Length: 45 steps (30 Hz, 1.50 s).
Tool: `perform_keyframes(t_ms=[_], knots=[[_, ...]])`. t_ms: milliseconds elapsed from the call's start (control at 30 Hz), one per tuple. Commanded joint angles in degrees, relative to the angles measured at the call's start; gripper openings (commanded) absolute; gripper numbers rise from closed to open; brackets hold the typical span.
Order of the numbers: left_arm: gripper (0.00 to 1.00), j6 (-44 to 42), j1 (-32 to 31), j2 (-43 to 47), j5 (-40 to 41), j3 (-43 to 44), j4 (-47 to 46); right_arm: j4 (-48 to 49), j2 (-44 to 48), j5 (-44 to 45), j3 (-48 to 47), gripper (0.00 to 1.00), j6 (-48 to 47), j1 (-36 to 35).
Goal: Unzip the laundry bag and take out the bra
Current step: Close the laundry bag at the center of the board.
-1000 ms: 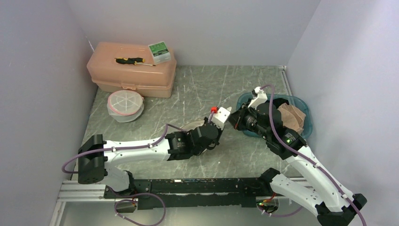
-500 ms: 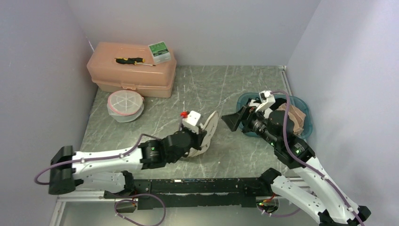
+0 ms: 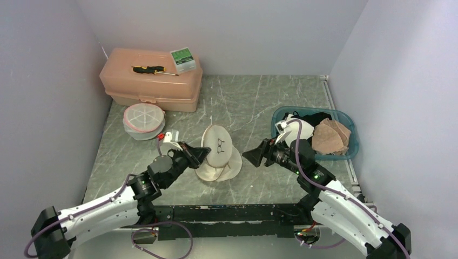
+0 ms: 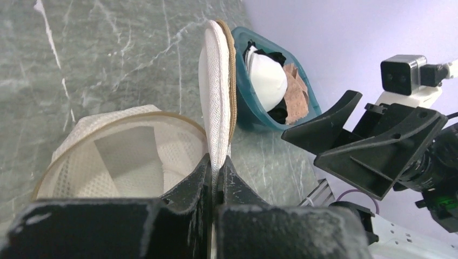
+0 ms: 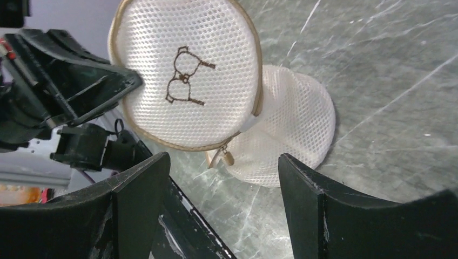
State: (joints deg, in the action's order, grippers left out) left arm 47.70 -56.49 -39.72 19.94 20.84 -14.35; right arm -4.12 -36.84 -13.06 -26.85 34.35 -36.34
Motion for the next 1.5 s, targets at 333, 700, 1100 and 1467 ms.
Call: perform_keyframes(t_ms=[333, 700, 1100, 1467], knots=[[0.03, 19.23, 8.37, 3.30, -10.37, -17.45, -18.74, 29.10, -15.17, -11.30, 9.01, 0.75, 9.34, 1.38], [0.03, 18.42, 8.76, 8.27, -9.94, -17.12, -10.66, 45.00, -37.42, -17.70, 8.30, 0.67, 18.39, 1.36], [0.03, 18.98, 8.90, 6.49, -9.96, -18.12, -11.68, 50.14, -47.24, -21.53, 5.50, 0.61, 22.08, 0.74], [0.03, 18.79, 8.90, 7.04, -10.72, -17.86, -10.77, 49.36, -50.92, -20.67, 2.92, 0.31, 21.85, 0.22]])
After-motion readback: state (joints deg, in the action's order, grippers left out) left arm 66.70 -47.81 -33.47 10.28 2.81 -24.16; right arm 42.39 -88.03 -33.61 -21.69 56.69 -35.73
